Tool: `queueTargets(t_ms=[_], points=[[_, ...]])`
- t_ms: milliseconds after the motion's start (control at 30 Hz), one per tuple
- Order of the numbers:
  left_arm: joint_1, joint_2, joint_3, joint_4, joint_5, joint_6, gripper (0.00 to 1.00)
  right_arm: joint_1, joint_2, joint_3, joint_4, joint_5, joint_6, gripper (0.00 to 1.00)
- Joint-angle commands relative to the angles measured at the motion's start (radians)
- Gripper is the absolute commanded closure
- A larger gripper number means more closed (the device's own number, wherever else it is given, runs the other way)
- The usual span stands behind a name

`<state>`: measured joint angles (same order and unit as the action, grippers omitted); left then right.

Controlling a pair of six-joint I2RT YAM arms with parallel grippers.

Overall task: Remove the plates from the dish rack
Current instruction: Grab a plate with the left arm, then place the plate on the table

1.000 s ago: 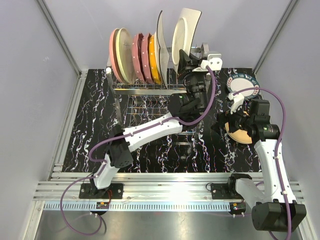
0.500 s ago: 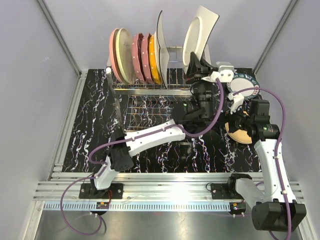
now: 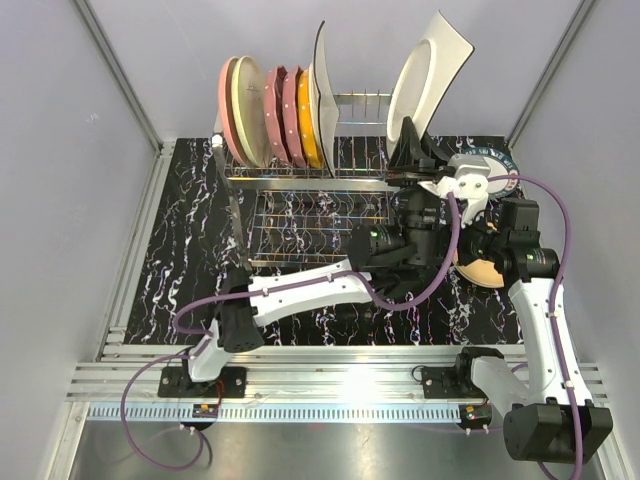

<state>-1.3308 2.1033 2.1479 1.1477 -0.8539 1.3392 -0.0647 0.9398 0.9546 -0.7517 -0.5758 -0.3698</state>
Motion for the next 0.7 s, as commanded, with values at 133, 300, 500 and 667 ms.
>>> queueTargets(t_ms=[133, 300, 500, 667], points=[[-0.062, -0.183, 0.003, 0.168, 0.217, 0.015, 1.0, -0.001, -0.006, -0.002, 0.037, 0.017, -0.003, 0.0], [-0.122, -0.232, -0.051, 0.204, 0.228, 0.017, 1.0, -0.001, -0.013, -0.002, 0.041, 0.016, -0.004, 0.0], [-0.163, -0.344, -0.204, 0.21, 0.179, -0.07, 1.0, -0.003, -0.032, 0.006, 0.043, 0.007, -0.014, 0.0], [-0.192, -0.527, -0.364, 0.167, 0.125, -0.254, 1.0, -0.001, -0.059, 0.051, 0.011, 0.007, -0.034, 0.0]])
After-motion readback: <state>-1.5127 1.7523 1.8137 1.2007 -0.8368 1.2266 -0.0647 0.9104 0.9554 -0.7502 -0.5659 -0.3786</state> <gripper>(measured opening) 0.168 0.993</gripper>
